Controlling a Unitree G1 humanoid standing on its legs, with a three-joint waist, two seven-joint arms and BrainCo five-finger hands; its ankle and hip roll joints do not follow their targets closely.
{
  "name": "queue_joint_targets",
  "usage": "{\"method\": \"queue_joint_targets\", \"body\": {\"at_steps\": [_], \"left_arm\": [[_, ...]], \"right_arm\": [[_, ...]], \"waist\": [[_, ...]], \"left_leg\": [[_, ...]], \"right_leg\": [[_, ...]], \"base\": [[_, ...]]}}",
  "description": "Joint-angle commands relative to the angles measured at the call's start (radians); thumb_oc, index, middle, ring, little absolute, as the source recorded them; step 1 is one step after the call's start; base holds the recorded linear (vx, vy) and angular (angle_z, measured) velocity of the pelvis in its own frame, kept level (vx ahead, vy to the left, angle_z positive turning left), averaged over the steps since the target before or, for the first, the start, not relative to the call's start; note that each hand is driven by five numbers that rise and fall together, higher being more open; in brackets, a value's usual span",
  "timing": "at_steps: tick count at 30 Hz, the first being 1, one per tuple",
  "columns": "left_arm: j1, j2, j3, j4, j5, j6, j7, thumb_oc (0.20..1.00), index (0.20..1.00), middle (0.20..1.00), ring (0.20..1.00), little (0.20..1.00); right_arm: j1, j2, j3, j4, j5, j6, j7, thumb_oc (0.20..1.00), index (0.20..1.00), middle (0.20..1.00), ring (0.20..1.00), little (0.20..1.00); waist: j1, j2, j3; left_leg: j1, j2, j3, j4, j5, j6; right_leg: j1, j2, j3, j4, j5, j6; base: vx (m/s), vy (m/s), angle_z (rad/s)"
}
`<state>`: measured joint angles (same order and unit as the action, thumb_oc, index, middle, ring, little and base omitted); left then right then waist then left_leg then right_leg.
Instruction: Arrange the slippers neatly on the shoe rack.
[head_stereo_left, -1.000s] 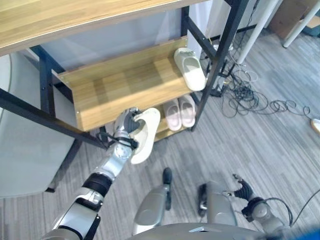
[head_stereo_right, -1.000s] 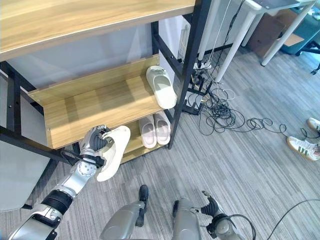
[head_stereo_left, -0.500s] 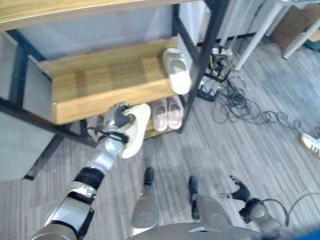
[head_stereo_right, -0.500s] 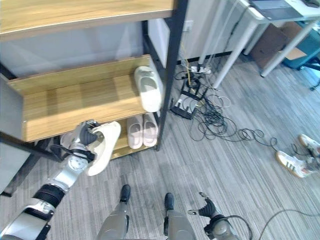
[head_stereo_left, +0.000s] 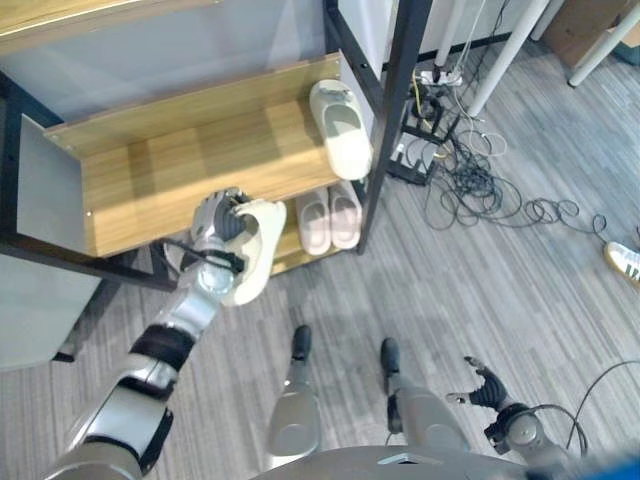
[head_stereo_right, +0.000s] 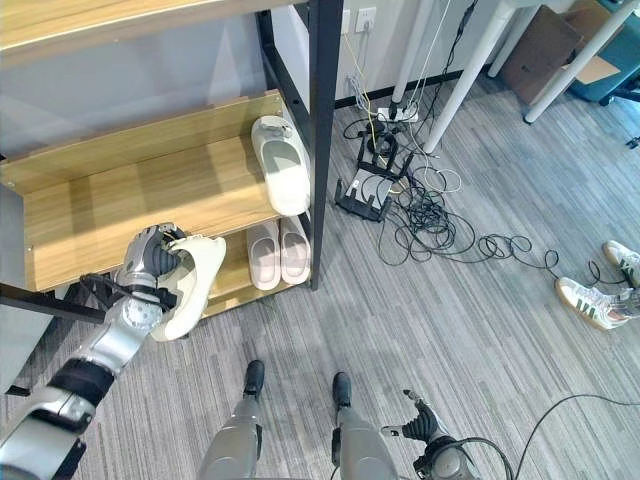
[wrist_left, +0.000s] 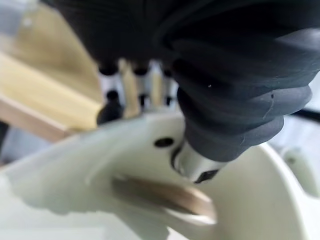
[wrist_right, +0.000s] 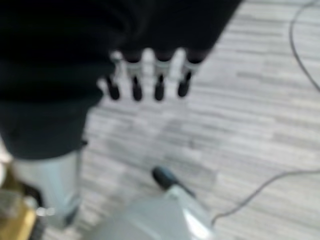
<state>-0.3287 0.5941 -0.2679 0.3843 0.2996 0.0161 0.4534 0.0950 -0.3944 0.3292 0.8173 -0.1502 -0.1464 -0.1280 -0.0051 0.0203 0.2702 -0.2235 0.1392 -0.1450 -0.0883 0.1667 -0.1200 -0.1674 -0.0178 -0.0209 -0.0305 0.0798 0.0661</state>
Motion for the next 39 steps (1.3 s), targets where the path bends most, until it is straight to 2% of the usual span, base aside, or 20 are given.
{"method": "queue_joint_targets", "body": {"at_steps": [1,2,6,10,15,19,20,22,23,30,35,39], "left_arm": [[-0.082,0.047,0.076,-0.065,0.058,-0.058,-0.01,0.2,0.2,0.2,0.2,0.2],[-0.042,0.025,0.08,-0.068,0.102,-0.059,0.027,0.2,0.2,0.2,0.2,0.2],[0.043,0.012,0.056,-0.085,0.168,-0.059,0.001,0.2,0.2,0.2,0.2,0.2],[0.135,-0.001,0.063,-0.126,0.16,-0.083,-0.047,0.2,0.2,0.2,0.2,0.2],[0.264,0.027,0.075,-0.24,0.158,-0.12,-0.125,0.2,0.2,0.2,0.2,0.2],[0.301,0.037,0.091,-0.294,0.167,-0.131,-0.142,0.2,0.2,0.2,0.2,0.2],[0.26,0.029,0.1,-0.316,0.138,-0.133,-0.123,0.2,0.2,0.2,0.2,0.2],[0.228,0.034,0.09,-0.332,0.141,-0.127,-0.132,0.2,0.2,0.2,0.2,0.2],[0.179,0.044,0.088,-0.411,0.128,-0.154,-0.14,0.2,0.2,0.2,0.2,0.2],[0.127,0.088,0.167,-0.669,0.067,-0.212,-0.132,0.2,0.2,0.2,0.2,0.2],[0.07,0.077,0.145,-0.656,0.074,-0.206,-0.116,0.2,0.2,0.2,0.2,0.2],[-0.078,0.001,0.045,-0.541,0.077,-0.189,-0.076,0.2,0.2,0.2,0.2,0.2]], "right_arm": [[0.03,-0.013,-0.009,-0.075,0.008,-0.02,0.004,1.0,1.0,1.0,1.0,1.0],[0.019,-0.004,-0.004,-0.078,0.014,-0.024,0.001,1.0,1.0,1.0,1.0,1.0],[0.002,0.004,-0.004,-0.056,0.015,-0.027,-0.009,1.0,1.0,1.0,1.0,1.0],[0.003,-0.006,-0.022,-0.061,0.015,-0.026,-0.016,1.0,1.0,1.0,1.0,1.0],[0.024,-0.017,-0.045,-0.086,0.004,-0.025,-0.013,1.0,1.0,1.0,1.0,1.0],[0.03,-0.017,-0.046,-0.091,-0.004,-0.024,-0.009,1.0,1.0,1.0,1.0,1.0],[0.023,-0.018,-0.041,0.061,0.025,-0.03,-0.002,1.0,1.0,1.0,1.0,1.0],[-0.023,-0.018,-0.04,0.123,0.028,-0.021,-0.009,1.0,1.0,1.0,1.0,1.0],[-0.059,-0.004,-0.033,0.189,0.049,-0.006,-0.014,1.0,1.0,1.0,1.0,1.0],[-0.056,0.018,-0.029,0.226,0.067,-0.008,-0.014,1.0,1.0,1.0,1.0,1.0],[-0.056,0.019,-0.018,0.23,0.065,-0.006,-0.011,1.0,1.0,1.0,1.0,1.0],[-0.076,0.008,0.015,0.221,0.06,0.0,-0.006,1.0,1.0,1.0,1.0,1.0]], "waist": [[0.012,-0.008,-0.024],[0.02,-0.01,-0.023],[0.031,-0.018,-0.018],[0.041,-0.019,-0.015],[0.053,-0.012,-0.015],[0.056,-0.009,-0.02],[0.055,-0.005,-0.025],[0.058,-0.001,-0.024],[0.075,0.009,-0.034],[0.09,0.022,-0.047],[0.085,0.022,-0.046],[0.06,0.018,-0.043]], "left_leg": [[-0.032,-0.093,0.036,0.177,-0.174,0.079],[-0.03,-0.093,0.03,0.171,-0.172,0.079],[-0.03,-0.094,0.026,0.167,-0.172,0.08],[-0.03,-0.093,0.025,0.167,-0.173,0.082],[-0.025,-0.093,0.021,0.164,-0.171,0.083],[-0.019,-0.091,0.019,0.16,-0.169,0.082],[-0.01,-0.09,0.02,0.156,-0.168,0.08],[-0.011,-0.091,0.014,0.155,-0.166,0.078],[-0.008,-0.097,0.005,0.153,-0.167,0.078],[0.009,-0.099,-0.008,0.144,-0.168,0.074],[0.013,-0.097,-0.01,0.14,-0.167,0.073],[0.016,-0.093,-0.006,0.136,-0.166,0.072]], "right_leg": [[-0.024,-0.072,-0.024,0.143,-0.134,0.042],[-0.016,-0.074,-0.031,0.129,-0.132,0.041],[-0.011,-0.075,-0.033,0.114,-0.125,0.039],[-0.005,-0.075,-0.031,0.101,-0.12,0.037],[0.004,-0.073,-0.033,0.097,-0.121,0.036],[0.011,-0.071,-0.036,0.095,-0.123,0.034],[0.017,-0.07,-0.039,0.095,-0.126,0.033],[0.019,-0.071,-0.046,0.094,-0.127,0.032],[0.027,-0.072,-0.06,0.09,-0.131,0.032],[0.05,-0.072,-0.076,0.082,-0.136,0.033],[0.053,-0.07,-0.077,0.078,-0.136,0.032],[0.052,-0.067,-0.07,0.076,-0.138,0.027]], "base": [[-0.01,0.025,0.1],[-0.01,0.015,0.1],[-0.02,0.0,0.11],[0.0,0.0,0.0],[0.0,0.0,0.0],[0.0,0.0,0.0],[0.0,0.0,0.0],[0.02,-0.02,0.13],[0.03,-0.021,0.18],[0.03,-0.015,0.1],[0.0,-0.002,0.01],[0.0,0.0,0.0]]}}
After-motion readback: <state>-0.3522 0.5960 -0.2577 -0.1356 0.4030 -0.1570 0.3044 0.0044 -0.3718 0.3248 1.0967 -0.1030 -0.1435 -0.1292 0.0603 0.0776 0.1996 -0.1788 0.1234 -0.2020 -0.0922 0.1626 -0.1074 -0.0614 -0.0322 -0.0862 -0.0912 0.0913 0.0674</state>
